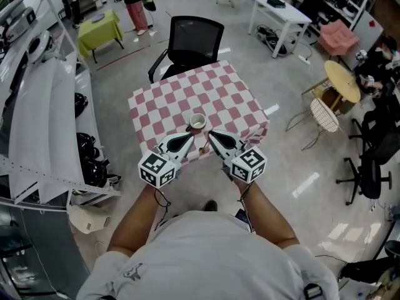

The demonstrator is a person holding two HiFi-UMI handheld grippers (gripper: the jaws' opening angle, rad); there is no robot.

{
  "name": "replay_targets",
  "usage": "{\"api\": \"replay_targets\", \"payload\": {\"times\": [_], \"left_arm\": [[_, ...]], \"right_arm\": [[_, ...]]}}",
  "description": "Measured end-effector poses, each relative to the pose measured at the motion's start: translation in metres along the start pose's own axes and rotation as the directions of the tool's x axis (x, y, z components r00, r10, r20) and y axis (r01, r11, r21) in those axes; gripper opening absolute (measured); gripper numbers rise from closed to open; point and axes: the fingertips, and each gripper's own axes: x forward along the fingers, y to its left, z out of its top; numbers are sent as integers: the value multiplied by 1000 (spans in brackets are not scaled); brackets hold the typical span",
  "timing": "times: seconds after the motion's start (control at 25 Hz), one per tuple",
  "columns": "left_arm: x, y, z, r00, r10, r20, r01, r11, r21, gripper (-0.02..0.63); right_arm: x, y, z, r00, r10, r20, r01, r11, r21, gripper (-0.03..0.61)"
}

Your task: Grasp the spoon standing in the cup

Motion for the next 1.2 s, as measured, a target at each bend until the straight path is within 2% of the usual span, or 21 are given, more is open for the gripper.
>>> {"api": "replay_targets", "payload": {"times": [0.28,0.68,1.2], "left_arm": [[-46,-7,-6,1000,-31,5,31,999,-20,11],[-112,-14,-19,997,-76,-11,76,997,-7,11],[-177,-24,-34,990,-140,-31,142,988,61,11]], "right_arm": [[6,45,-1,999,-33,1,33,999,-22,32],[12,111,-9,996,-94,6,94,995,-41,32],[16,183,-20,988,-156,12,157,982,-104,32]]}}
